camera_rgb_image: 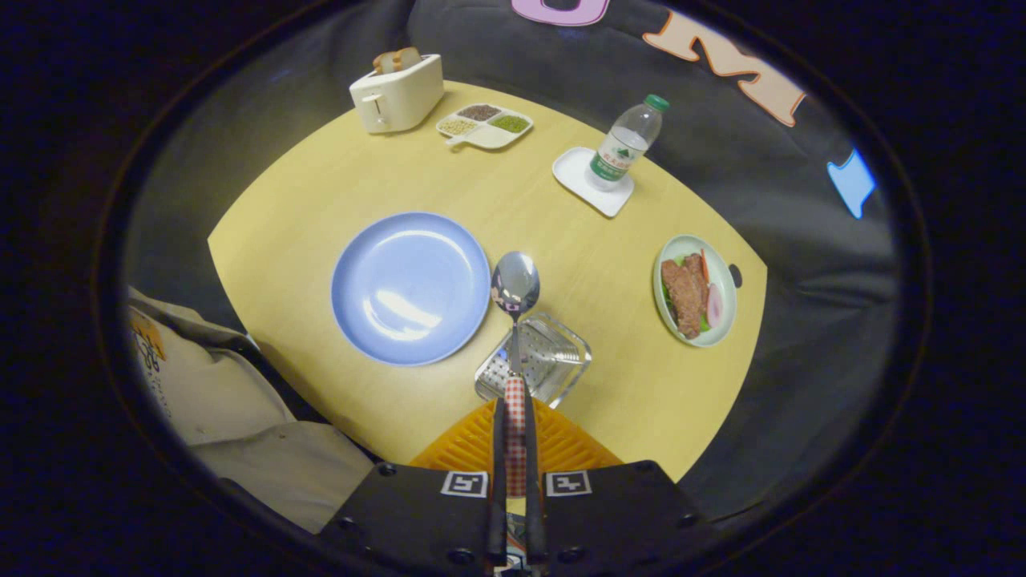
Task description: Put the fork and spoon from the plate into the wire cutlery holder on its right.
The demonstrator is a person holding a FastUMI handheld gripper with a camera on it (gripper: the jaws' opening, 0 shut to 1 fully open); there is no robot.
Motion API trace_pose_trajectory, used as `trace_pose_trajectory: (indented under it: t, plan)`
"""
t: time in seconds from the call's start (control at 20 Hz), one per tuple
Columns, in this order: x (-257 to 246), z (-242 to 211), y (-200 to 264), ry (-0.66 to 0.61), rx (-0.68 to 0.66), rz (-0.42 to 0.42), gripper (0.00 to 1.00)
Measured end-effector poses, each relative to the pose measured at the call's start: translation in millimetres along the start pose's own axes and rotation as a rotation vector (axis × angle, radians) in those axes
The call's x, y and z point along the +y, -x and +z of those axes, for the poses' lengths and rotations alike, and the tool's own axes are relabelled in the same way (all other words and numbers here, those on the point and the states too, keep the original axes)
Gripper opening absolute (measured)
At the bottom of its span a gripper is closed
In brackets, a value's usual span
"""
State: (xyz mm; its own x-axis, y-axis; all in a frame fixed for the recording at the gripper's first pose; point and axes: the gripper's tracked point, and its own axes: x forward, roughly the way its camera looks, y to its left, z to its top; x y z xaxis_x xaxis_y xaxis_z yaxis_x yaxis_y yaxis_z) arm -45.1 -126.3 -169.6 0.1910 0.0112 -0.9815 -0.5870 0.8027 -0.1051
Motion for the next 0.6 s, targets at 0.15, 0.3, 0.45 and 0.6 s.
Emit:
trace_pose_trajectory:
  t: [0.15,0.3,0.45,0.6]
  plan:
    - [-19.5,-18.8,8.0,0.055,0.079,-0.013,0.12]
    - [-39.9,-27.0,11.5,0.134,0.138,-0.043,0.12]
    - [-41.7,-36.4,11.8,0.167,0.209,-0.006,0.12]
    - [-43.2,-40.5,8.0,0.213,0.266,0.011,0.12]
